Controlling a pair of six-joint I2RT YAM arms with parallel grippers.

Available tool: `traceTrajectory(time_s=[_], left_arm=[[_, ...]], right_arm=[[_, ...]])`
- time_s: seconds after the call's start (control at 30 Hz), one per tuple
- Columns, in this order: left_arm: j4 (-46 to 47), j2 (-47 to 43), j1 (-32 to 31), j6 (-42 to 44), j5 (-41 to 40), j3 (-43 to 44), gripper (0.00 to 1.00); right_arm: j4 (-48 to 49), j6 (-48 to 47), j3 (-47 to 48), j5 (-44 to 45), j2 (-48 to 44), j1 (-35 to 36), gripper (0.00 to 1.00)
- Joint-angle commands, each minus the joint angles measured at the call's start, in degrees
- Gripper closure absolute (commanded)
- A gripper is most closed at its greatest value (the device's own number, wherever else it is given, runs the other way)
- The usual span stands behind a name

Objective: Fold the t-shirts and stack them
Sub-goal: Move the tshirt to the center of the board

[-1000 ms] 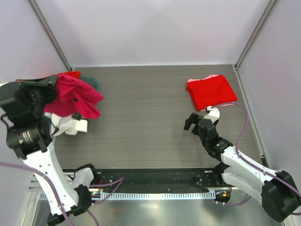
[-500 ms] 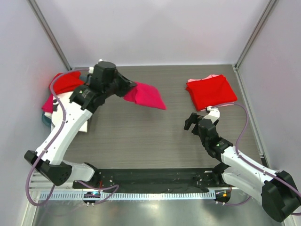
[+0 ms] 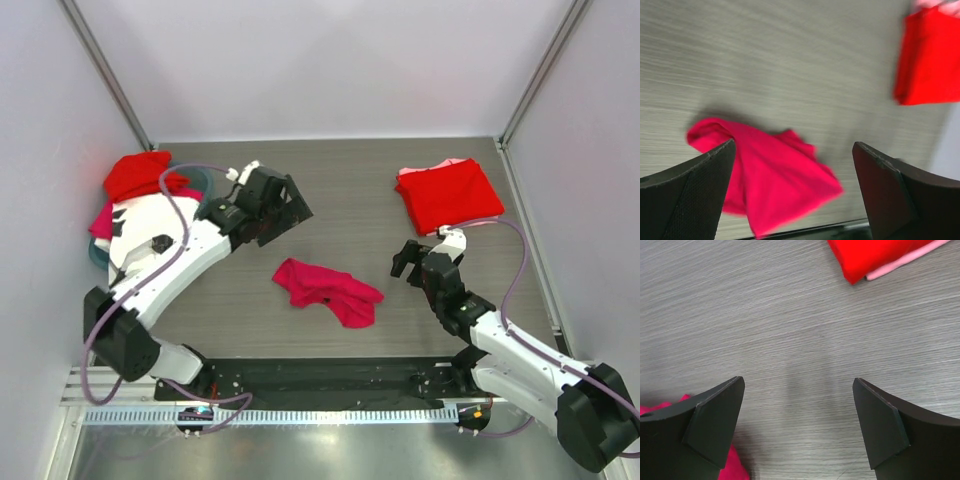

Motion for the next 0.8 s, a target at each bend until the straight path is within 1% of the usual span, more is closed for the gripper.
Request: traceTrajectory(time_s=[0.0,0.03,0.07,0.1,0.13,0.17,0.2,0.23,0.3,0.33,0.4,0.5,0.53,0.6,0.63,0.67,0.7,0.73,0.77], left_arm=[[-1.3,2.9,-0.5,10.9,0.0,-2.5,0.01],[-0.5,2.2,-1.1,11.9,-0.1,-4.3,0.02],[0.8,1.5,-2.2,12.7,-0.1,-6.1,0.04],[3.6,0.5,-2.6,13.9,-0.1,-7.9,0.06],[5.2,-1.8,-2.9,14.2,0.1,-12.2,0.1],[7.3,-3.1,-3.0,14.6,0.6,-14.2,0.11],[8.1,-4.3,-3.0,14.7,0.5,-16.3,0.11],[8.3,-6.7,-3.0,14.8,0.1,-19.5,0.11],[8.2,-9.3,-3.0,14.7,-0.6,-22.4,0.11],[8.1,-11.0,-3.0,14.1,-0.5,-25.7,0.11],[8.6,-16.6,-3.0,13.3,1.1,-29.0,0.11],[8.7,-24.3,-3.0,12.4,2.9,-35.6,0.1],[8.1,-26.1,-3.0,12.1,3.0,-36.7,0.1],[6.3,-32.3,-3.0,11.4,4.2,-39.7,0.09],[5.8,-34.6,-3.0,11.2,4.6,-40.5,0.09],[4.6,-36.5,-3.0,10.3,5.1,-41.3,0.09],[3.9,-40.5,-3.0,9.8,5.8,-42.6,0.09],[3.4,-42.0,-3.1,9.2,7.3,-43.4,0.09],[2.9,-43.5,-3.0,8.4,8.2,-44.2,0.09]], right_arm=[[3.5,-1.4,0.1,-2.3,-1.0,0.2,0.05],[4.6,-1.9,-0.4,-3.6,-1.0,0.2,0.07],[5.2,-2.9,-0.5,-6.3,-1.0,0.3,0.11],[5.8,-3.4,-0.7,-7.9,-0.8,0.2,0.14],[7.1,-4.0,-1.1,-9.3,-0.7,0.2,0.16],[7.8,-5.0,-1.0,-10.6,-0.3,0.2,0.23],[8.1,-5.6,-1.1,-13.3,0.0,0.2,0.26],[9.0,-5.9,-1.1,-14.3,0.3,0.2,0.32],[9.5,-6.4,-1.0,-15.9,1.2,0.2,0.38],[10.0,-6.7,-0.8,-16.5,1.6,0.2,0.44],[10.8,-7.3,-0.8,-19.1,2.5,0.2,0.5],[12.5,-8.5,-0.9,-23.7,3.4,0.3,0.51],[13.5,-9.2,-1.1,-27.3,3.4,0.2,0.47],[13.9,-9.8,-1.3,-28.9,3.2,1.4,0.41],[12.5,-10.0,-1.0,-28.1,2.4,2.0,0.4],[10.8,-10.0,-0.4,-27.7,1.9,4.2,0.4],[8.3,-9.8,0.6,-26.7,1.4,5.8,0.4],[4.0,-9.2,2.2,-25.7,-0.3,8.2,0.42],[2.0,-7.9,3.1,-20.7,-1.0,12.9,0.43]])
